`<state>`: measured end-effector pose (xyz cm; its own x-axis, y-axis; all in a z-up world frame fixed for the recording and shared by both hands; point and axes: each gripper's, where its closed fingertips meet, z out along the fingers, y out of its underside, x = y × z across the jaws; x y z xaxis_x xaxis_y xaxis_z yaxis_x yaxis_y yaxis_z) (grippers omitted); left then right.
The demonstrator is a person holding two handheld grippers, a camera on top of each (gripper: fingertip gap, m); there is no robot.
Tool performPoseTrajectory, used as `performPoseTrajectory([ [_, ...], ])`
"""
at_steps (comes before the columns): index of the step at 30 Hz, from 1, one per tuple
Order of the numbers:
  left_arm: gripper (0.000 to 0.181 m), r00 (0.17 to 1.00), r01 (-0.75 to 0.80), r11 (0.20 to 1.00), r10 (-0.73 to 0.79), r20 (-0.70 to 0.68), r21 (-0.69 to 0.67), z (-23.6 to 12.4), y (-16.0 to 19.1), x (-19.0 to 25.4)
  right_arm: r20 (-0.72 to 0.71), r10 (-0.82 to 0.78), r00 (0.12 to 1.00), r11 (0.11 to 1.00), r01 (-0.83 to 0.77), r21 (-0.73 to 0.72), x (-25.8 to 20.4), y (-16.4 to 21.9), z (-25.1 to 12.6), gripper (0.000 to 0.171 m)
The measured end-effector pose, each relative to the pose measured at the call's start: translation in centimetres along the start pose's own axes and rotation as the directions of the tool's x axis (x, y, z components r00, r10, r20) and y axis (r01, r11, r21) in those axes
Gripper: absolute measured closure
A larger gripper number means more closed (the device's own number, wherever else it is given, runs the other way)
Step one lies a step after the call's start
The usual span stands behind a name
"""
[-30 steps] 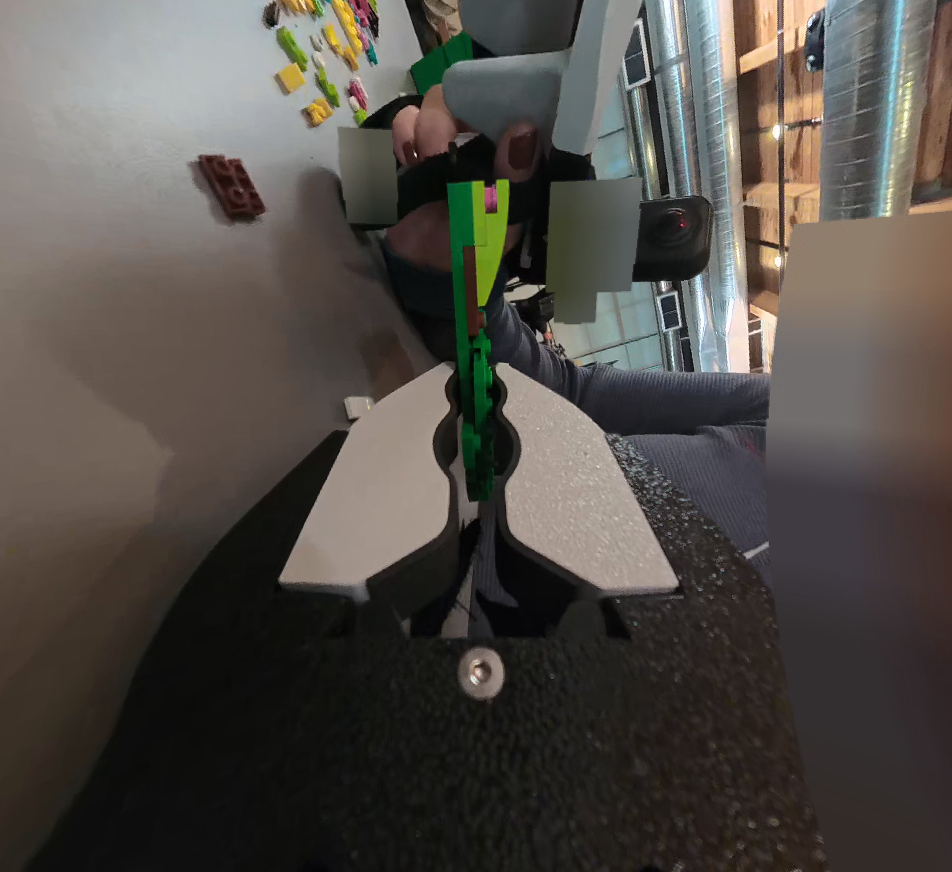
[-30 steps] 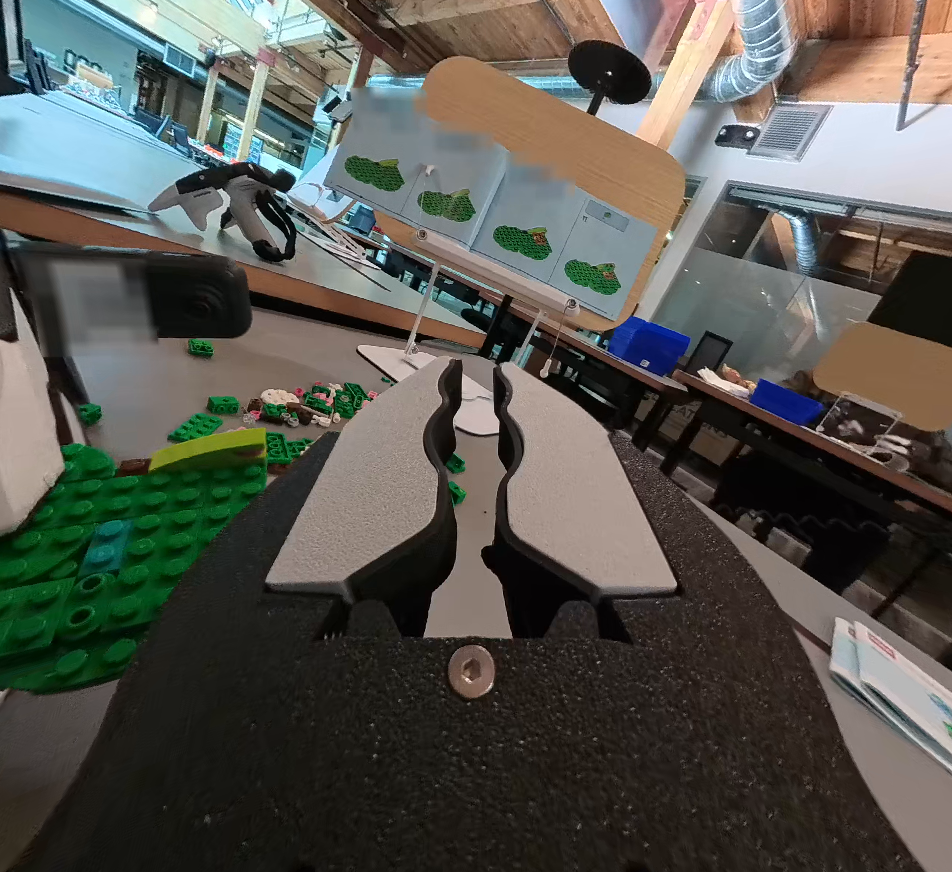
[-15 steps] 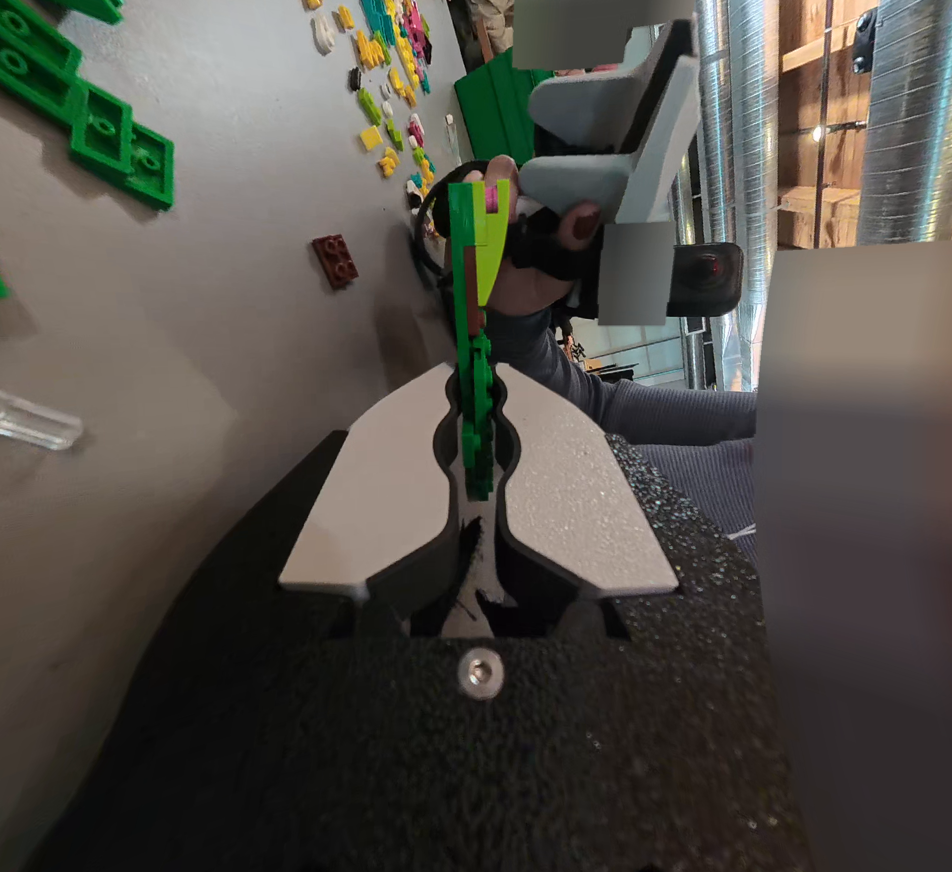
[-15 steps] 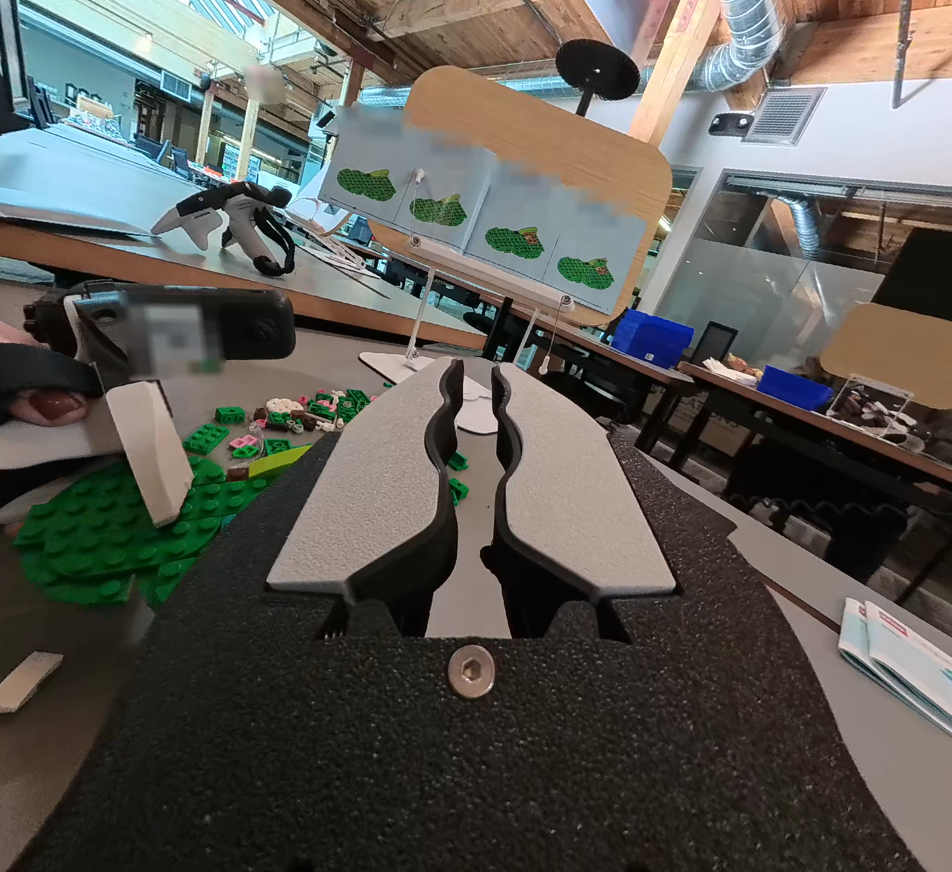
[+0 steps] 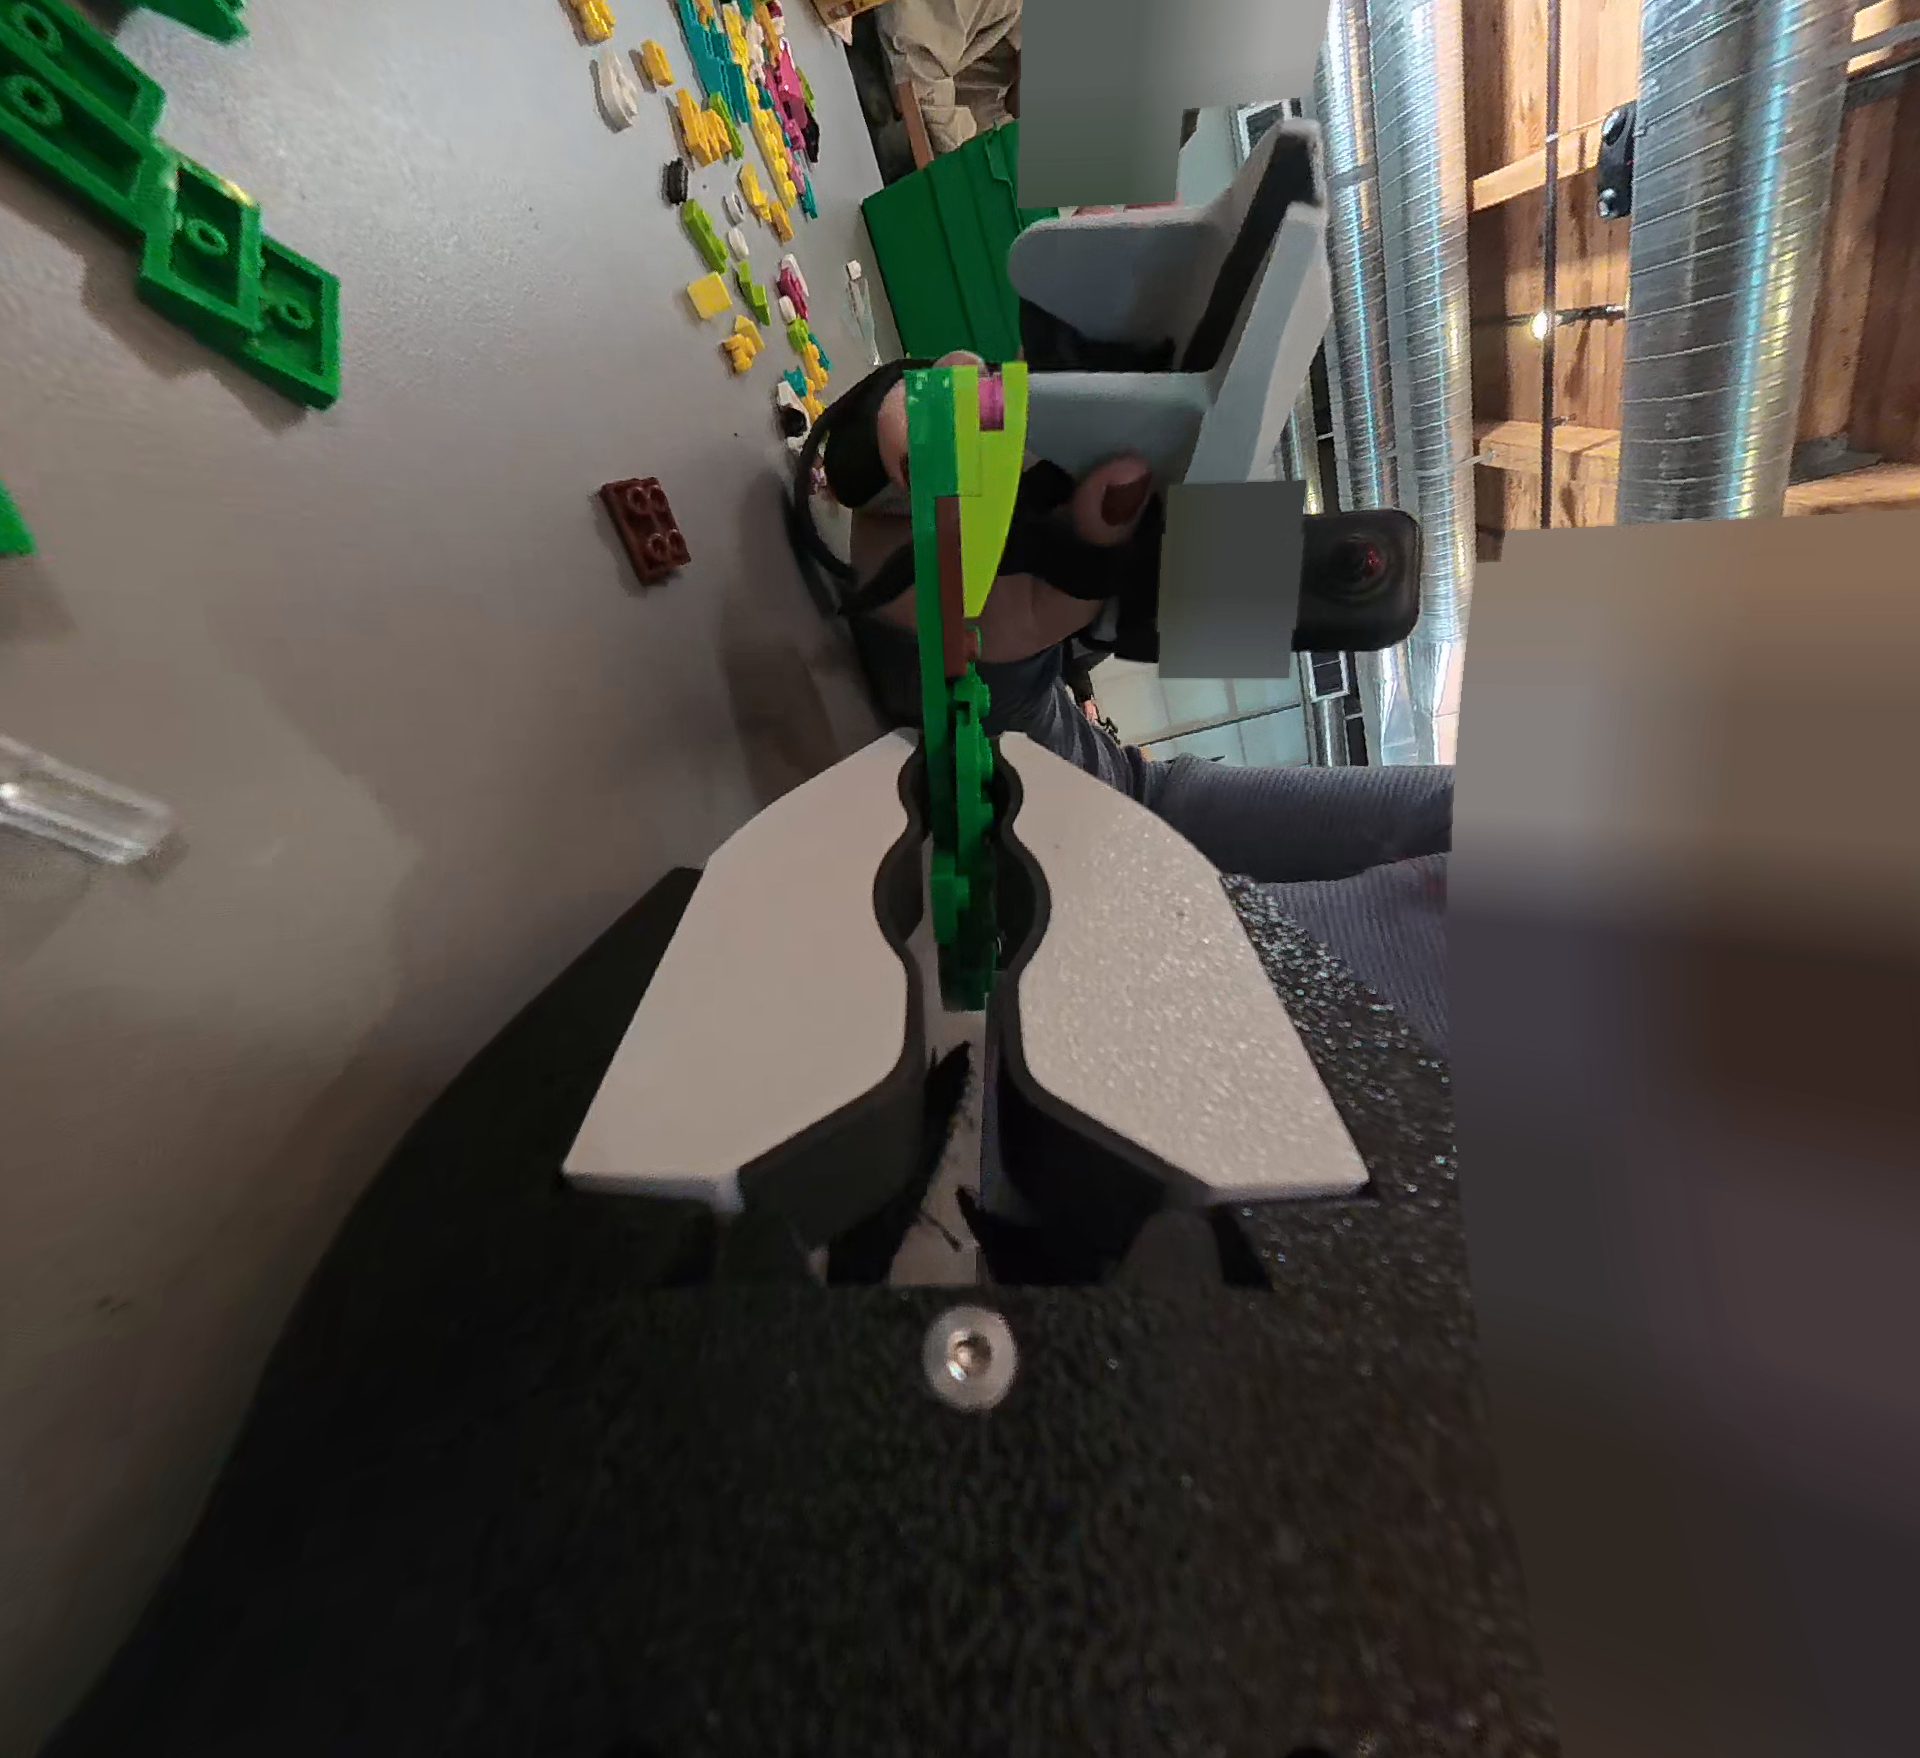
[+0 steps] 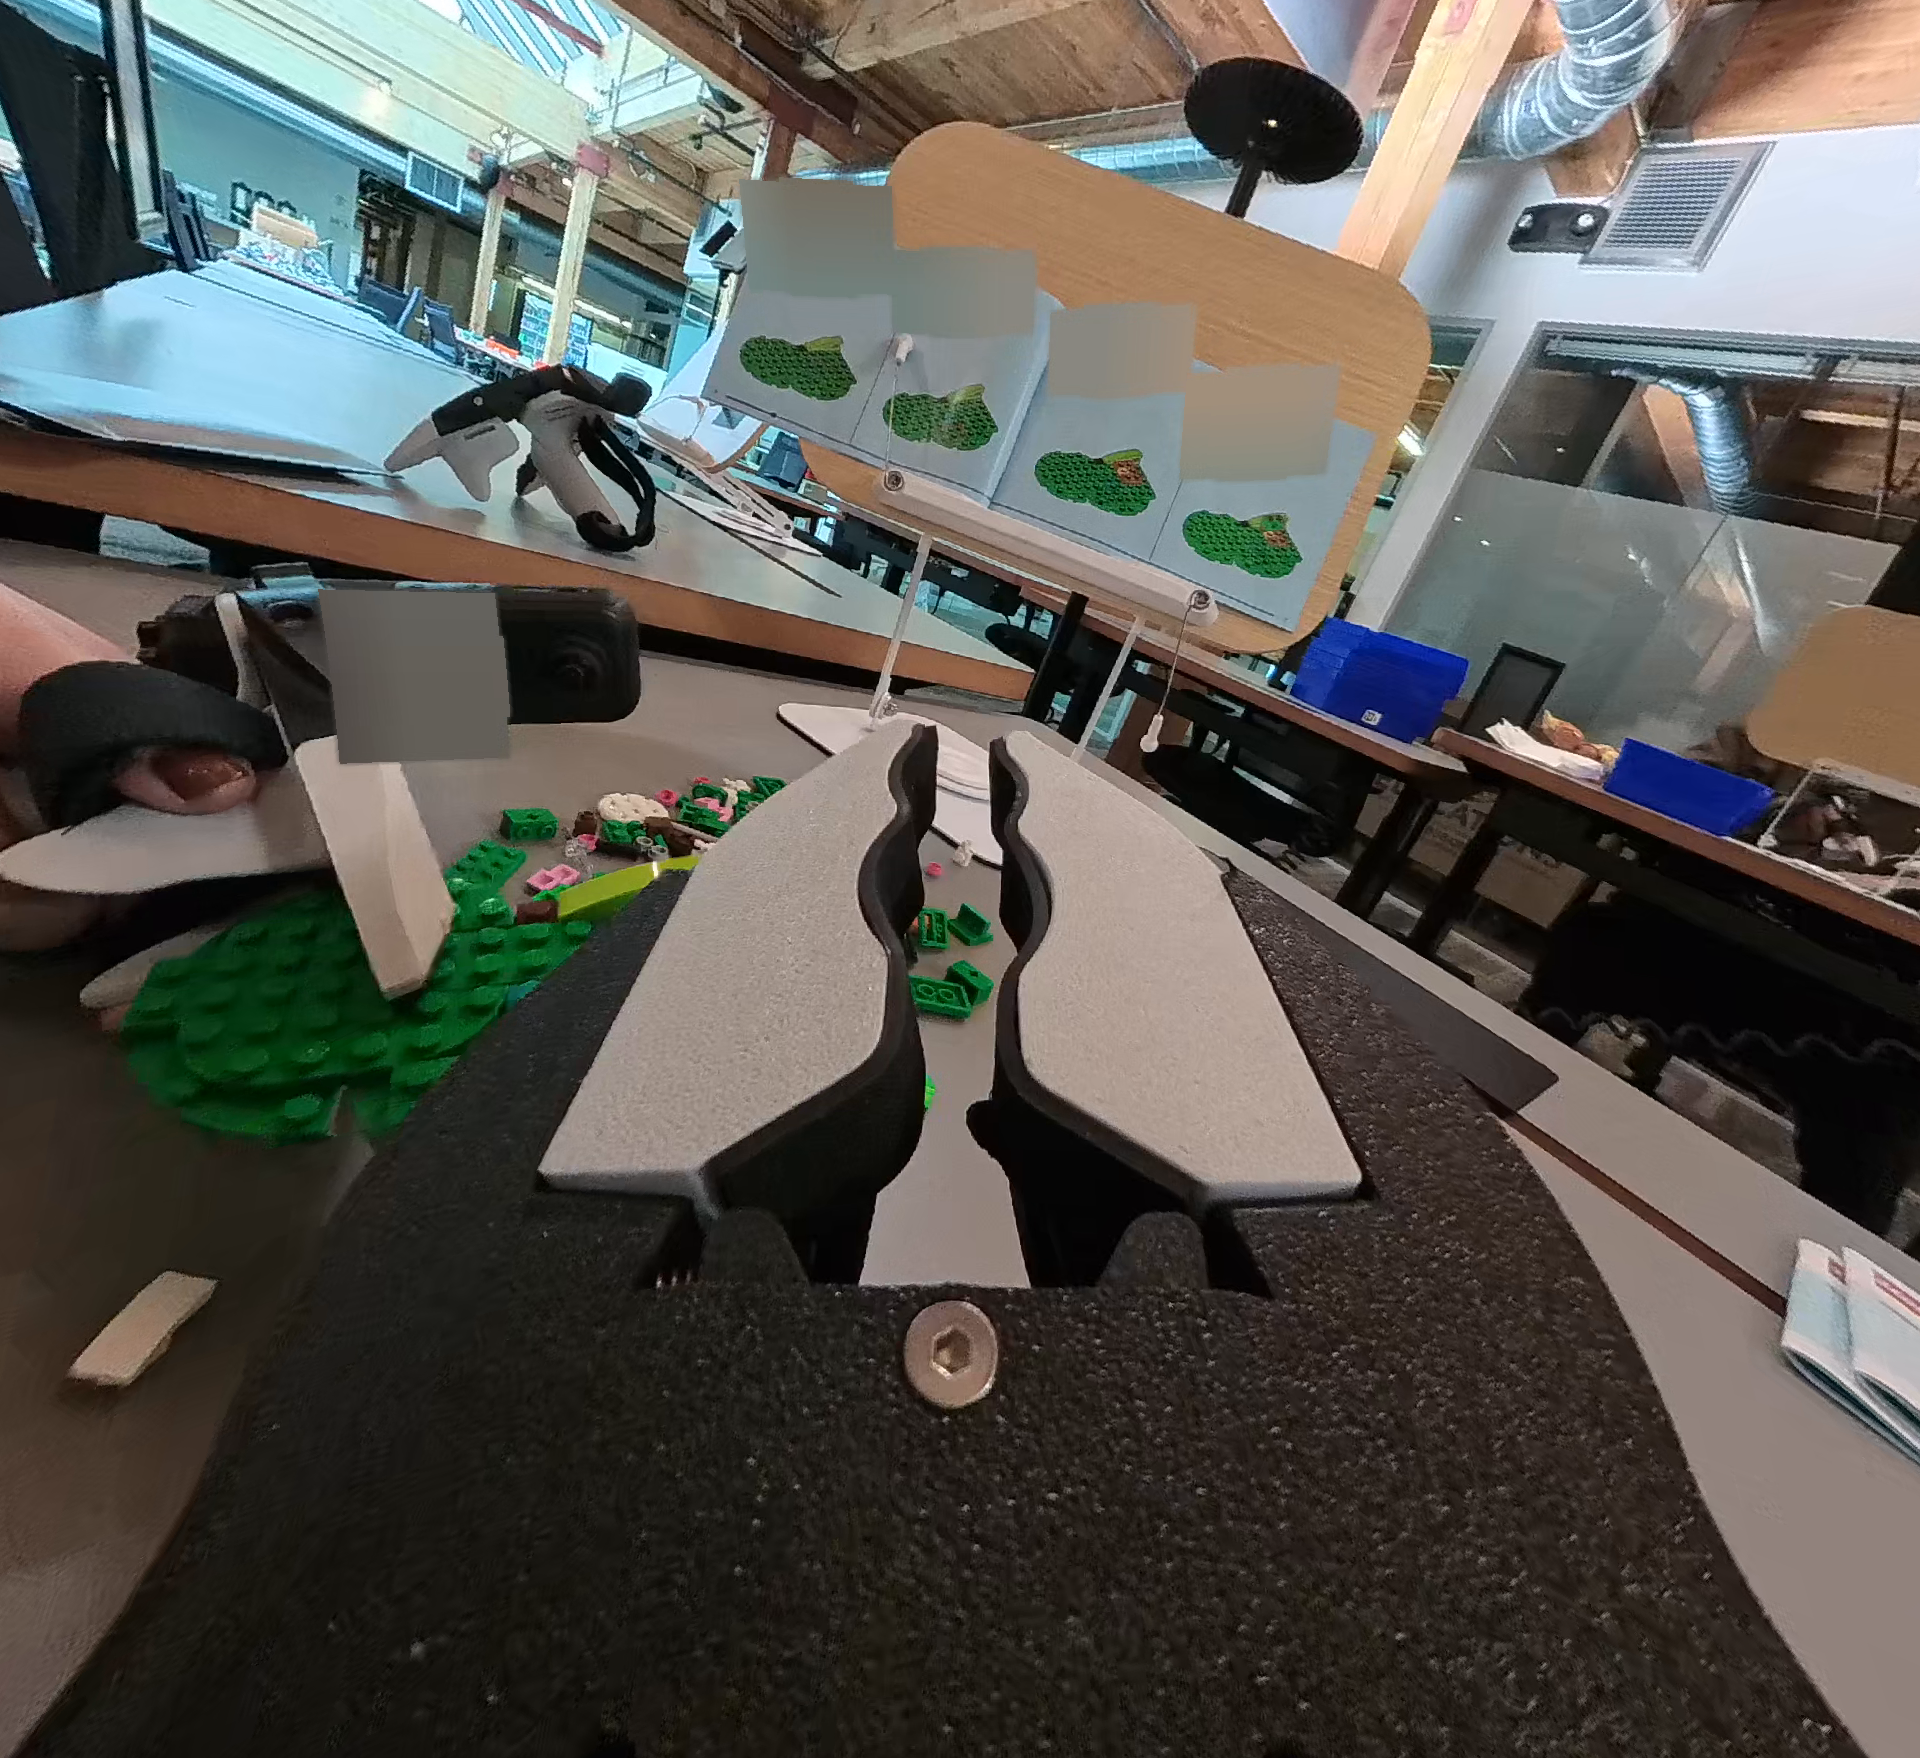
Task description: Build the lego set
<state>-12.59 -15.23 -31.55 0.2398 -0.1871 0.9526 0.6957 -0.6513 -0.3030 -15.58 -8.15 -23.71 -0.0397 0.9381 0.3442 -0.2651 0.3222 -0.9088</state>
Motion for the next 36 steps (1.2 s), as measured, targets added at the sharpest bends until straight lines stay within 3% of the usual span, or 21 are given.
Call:
performPoseTrajectory([
  [5, 0.173, 1.0, 0.004, 0.997, -0.006, -0.016, -0.08, 0.4, 1.8, 0.4, -0.049, -0.025, 0.999, 1.0, 0.026, 0.014, 0.9, -0.4, -0.4, 0.171],
  [9, 0.173, 0.997, -0.072, 0.996, 0.071, -0.024, -0.048, 0.2, 1.6, 0.9, -0.061, -0.008, 0.998, 1.0, 0.009, 0.025, 1.5, -0.4, -0.5, 0.171],
  [12, 0.173, 0.996, -0.068, 0.998, 0.067, 0.05, 0.017, -0.1, 0.6, 0.0, -0.096, 0.022, 0.995, 0.999, -0.02, 0.025, 2.2, -0.3, -0.4, 0.166],
  [15, 0.173, 0.99, -0.117, 0.993, 0.117, 0.083, -0.004, 0.2, 1.0, 0.0, -0.139, 0.044, 0.989, 0.999, -0.043, 0.012, 2.9, -0.1, -0.5, 0.171],
  [36, 0.173, 0.995, -0.093, 0.992, 0.089, 0.05, 0.087, -1.0, 1.3, 0.6, -0.067, 0.001, 0.998, 1.0, -0.002, -0.018, 1.5, 0.5, 0.5, 0.165],
])
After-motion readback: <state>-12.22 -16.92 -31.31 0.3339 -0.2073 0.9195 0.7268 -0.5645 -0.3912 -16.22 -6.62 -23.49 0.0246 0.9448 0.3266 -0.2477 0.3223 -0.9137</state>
